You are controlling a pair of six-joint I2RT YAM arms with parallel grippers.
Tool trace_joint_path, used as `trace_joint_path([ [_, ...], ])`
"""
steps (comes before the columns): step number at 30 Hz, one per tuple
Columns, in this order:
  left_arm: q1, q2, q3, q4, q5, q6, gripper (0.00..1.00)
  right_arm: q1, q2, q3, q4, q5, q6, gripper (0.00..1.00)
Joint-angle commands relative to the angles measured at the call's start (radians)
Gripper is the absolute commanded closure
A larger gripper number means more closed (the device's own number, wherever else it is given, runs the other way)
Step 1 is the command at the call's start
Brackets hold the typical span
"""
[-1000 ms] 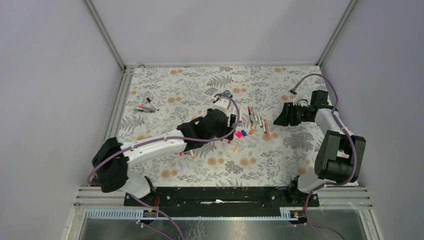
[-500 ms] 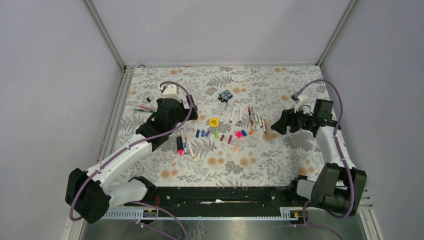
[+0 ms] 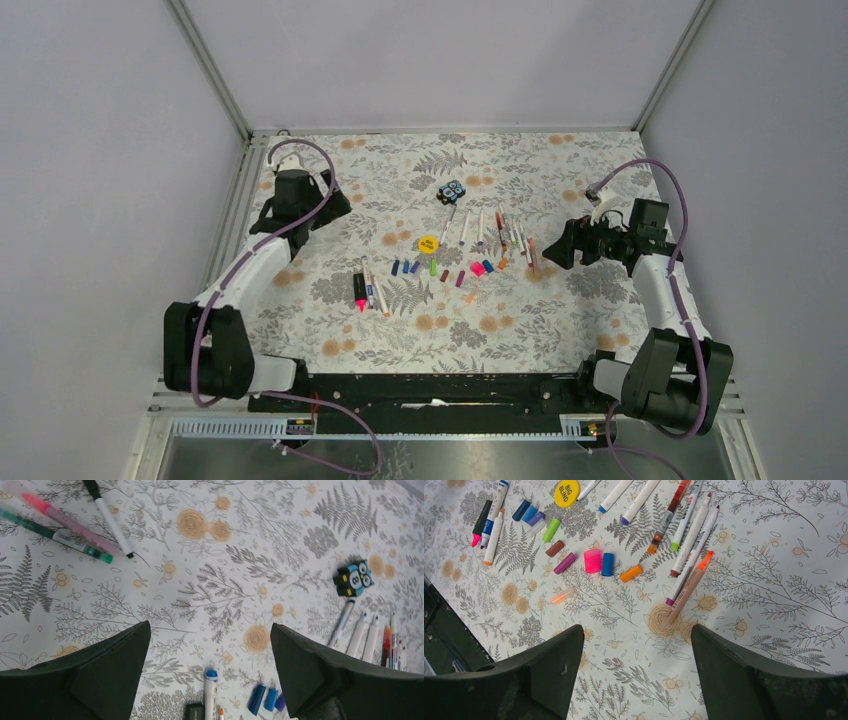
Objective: Open the pen caps
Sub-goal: Pick up the pen from the center of the board.
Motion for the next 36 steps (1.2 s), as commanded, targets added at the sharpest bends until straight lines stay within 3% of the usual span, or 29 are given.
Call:
trace_joint_path([
  [1,0.088,0.097,0.121,-0.024,0.1,-0.063,0.01,-0.005,-0.026,-0.003,0.022,-0.039,-0.018,0.15],
  [14,0.22,0.281,0.258,-0.095,0.132,-0.077,0.01,-0.008,-0.016,-0.002,0.022,-0.048,-0.021,0.15],
  [20,0.229,0.425,0.449,-0.284,-0.006,-0.077,0.02,-0.008,-0.016,-0.003,0.022,-0.043,-0.023,0.15],
  [24,0.228,0.473,0.491,-0.288,-0.072,-0.069,0.04,-0.008,-0.013,-0.004,0.022,-0.047,-0.022,0.15],
  [30,0.23,0.625,0.622,-0.333,-0.054,-0.019,0.33,-0.008,-0.013,-0.005,0.021,-0.046,-0.023,0.15],
  [36,0.23,0.706,0.681,-0.343,-0.085,-0.017,0.46,-0.008,-0.006,-0.006,0.022,-0.046,-0.023,0.15],
])
